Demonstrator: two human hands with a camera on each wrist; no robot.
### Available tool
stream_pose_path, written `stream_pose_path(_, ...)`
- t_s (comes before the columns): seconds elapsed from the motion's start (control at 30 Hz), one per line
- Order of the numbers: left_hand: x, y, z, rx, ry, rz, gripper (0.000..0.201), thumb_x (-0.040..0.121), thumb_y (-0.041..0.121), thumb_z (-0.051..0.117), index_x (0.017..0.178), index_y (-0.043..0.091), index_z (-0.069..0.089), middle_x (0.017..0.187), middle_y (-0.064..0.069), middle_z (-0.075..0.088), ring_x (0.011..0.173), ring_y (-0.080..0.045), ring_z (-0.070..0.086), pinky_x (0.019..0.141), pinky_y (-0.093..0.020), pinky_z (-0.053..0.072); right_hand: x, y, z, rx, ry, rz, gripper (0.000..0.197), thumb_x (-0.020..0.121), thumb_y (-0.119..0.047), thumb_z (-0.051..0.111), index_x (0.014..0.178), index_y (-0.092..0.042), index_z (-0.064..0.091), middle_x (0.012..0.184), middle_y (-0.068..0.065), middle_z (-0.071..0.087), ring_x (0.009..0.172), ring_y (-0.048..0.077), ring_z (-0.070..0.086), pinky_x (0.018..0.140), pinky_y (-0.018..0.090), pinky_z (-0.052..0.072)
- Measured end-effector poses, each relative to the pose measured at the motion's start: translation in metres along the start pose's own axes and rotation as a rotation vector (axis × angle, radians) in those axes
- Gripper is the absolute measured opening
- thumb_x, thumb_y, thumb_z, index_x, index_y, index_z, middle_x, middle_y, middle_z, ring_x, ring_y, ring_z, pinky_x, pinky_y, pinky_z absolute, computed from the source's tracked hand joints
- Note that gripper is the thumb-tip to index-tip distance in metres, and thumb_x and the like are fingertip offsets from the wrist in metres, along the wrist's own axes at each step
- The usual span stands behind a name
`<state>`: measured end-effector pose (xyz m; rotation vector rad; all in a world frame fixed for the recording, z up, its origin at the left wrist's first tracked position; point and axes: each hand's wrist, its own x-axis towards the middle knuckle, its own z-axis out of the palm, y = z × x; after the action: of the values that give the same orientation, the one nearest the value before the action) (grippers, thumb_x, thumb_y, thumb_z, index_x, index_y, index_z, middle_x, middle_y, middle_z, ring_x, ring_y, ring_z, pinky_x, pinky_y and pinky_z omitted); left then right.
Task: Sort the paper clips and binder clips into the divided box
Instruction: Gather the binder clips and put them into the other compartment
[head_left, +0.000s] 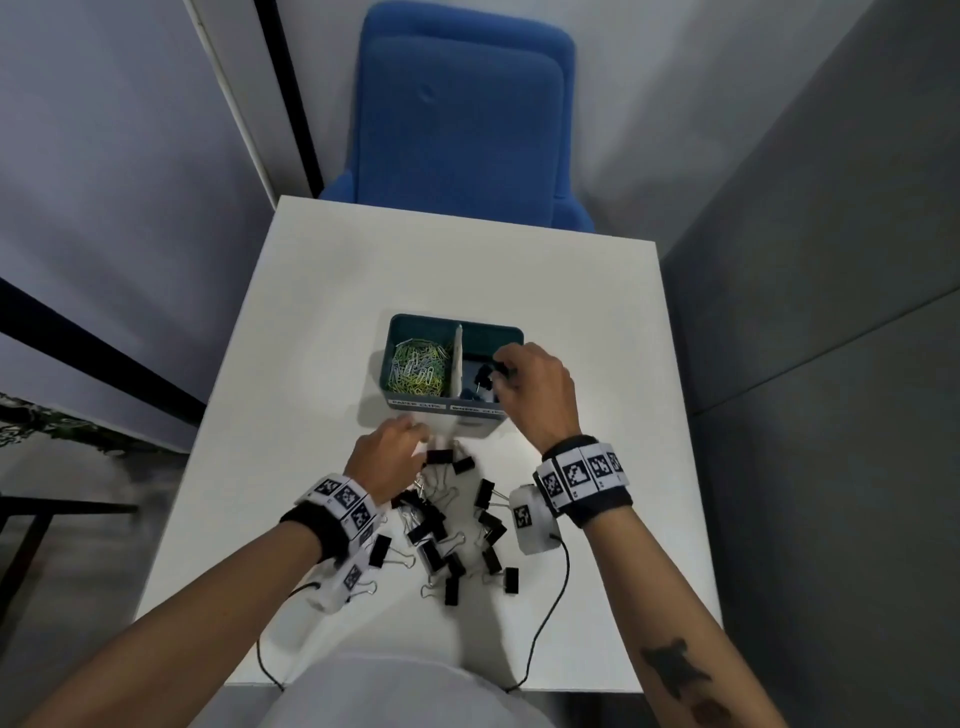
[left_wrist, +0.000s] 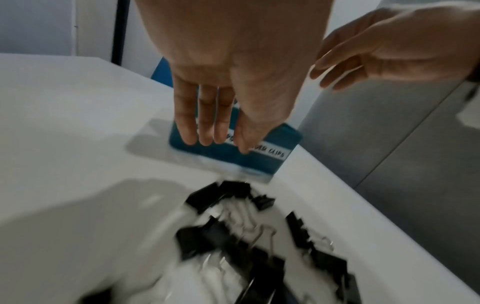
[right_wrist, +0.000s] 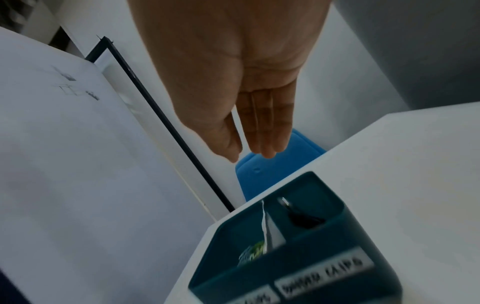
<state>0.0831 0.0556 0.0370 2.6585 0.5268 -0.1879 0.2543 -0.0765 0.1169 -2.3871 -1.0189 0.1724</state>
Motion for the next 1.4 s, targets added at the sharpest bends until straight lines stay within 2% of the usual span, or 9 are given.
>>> stream_pose_path(0.13,-0.017,-0.028,0.027,0.079,-0.293,-0.03,0.073,0.085,0.046,0.063,0.143,0.019,0.03,0.141,-0.007,0.034,0.127,-0.025,0.035,0.086,-0.04,0.049,-0.049,0.011,0.023,-0.028,-0.247,-0.061,0.033,0.086,-0.028,0.065,0.119,-0.024,0.059,0.106,0.0,0.065,0.08,0.017,0.064,0.07,0.032,0.055)
stream_pose_path(0.3,-0.017,-0.027,0.043,0.177,-0.434,0.042,0.118,0.071,0.048,0.077,0.151,0.03,-0.008,0.16,-0.007,-0.003,0.144,-0.028,0.009,0.109,-0.048,0.031,-0.12,0.059,0.063,-0.299,-0.816,0.022,0.113,0.065,-0.038,0.084,0.15,-0.033,0.009,0.14,0.007,0.033,0.111,0.028,0.051,0.082,0.039,0.053)
stream_pose_path(0.47,-0.006,-0.013,0.051,0.307,-0.486,0.11,0.135,0.059,0.051,0.083,0.148,0.031,-0.017,0.159,-0.004,-0.014,0.143,-0.034,0.009,0.109,-0.051,0.029,-0.151,0.08,0.086,-0.356,-0.812,0.003,0.144,0.05,-0.032,0.094,0.149,-0.036,-0.01,0.143,0.008,0.017,0.117,0.03,0.037,0.071,0.042,0.056)
stream_pose_path(0.63,0.001,-0.002,0.058,0.345,-0.449,0.213,0.122,0.061,0.046,0.083,0.15,0.029,0.002,0.157,-0.004,0.008,0.128,-0.031,0.028,0.086,-0.04,0.044,-0.131,0.065,0.097,-0.212,-0.707,0.048,0.128,0.056,-0.03,0.089,0.15,-0.031,0.002,0.132,0.005,0.026,0.11,0.027,0.041,0.072,0.038,0.053)
stream_pose_path(0.77,0.001,0.011,0.057,0.254,-0.363,0.195,0.084,0.069,0.026,0.076,0.137,0.025,0.028,0.134,-0.002,0.033,0.113,-0.027,0.039,0.062,-0.034,0.041,-0.117,0.053,0.106,-0.109,-0.659,0.132,0.105,0.062,-0.026,0.086,0.144,-0.024,0.022,0.13,0.007,0.03,0.109,0.029,0.047,0.079,0.043,0.055)
stream_pose_path(0.87,0.0,0.014,0.061,0.206,-0.317,0.163,0.057,0.081,0.017,0.066,0.129,0.022,0.035,0.125,-0.005,0.036,0.107,-0.028,0.043,0.06,-0.036,0.041,-0.113,0.05,0.111,-0.067,-0.6,0.179,0.078,0.065,-0.027,0.083,0.129,-0.021,0.037,0.122,0.006,0.034,0.1,0.029,0.052,0.075,0.041,0.055)
stream_pose_path(1.1,-0.009,0.014,0.067,0.039,-0.262,0.077,0.039,0.077,0.009,0.069,0.109,0.014,0.047,0.11,-0.007,0.041,0.087,-0.029,0.053,0.059,-0.037,0.045,-0.106,0.046,0.11,-0.038,-0.522,0.264,0.05,0.072,-0.02,0.073,0.11,-0.015,0.042,0.108,0.006,0.038,0.07,0.028,0.05,0.062,0.038,0.051)
stream_pose_path(1.27,-0.01,0.019,0.062,0.045,-0.222,0.024,0.036,0.078,0.016,0.07,0.109,0.013,0.052,0.109,-0.006,0.048,0.083,-0.029,0.058,0.06,-0.036,0.042,-0.105,0.047,0.109,0.0,-0.465,0.263,0.017,0.081,-0.01,0.06,0.094,-0.011,0.049,0.096,0.009,0.05,0.075,0.033,0.056,0.063,0.037,0.047)
stream_pose_path(1.4,-0.013,0.024,0.053,0.061,-0.134,0.013,0.03,0.078,0.027,0.072,0.097,0.017,0.053,0.099,0.0,0.053,0.083,-0.024,0.06,0.054,-0.033,0.036,-0.112,0.052,0.108,0.089,-0.375,0.288,0.022,0.073,-0.005,0.059,0.081,-0.019,0.043,0.081,0.002,0.057,0.071,0.025,0.052,0.064,0.039,0.047)
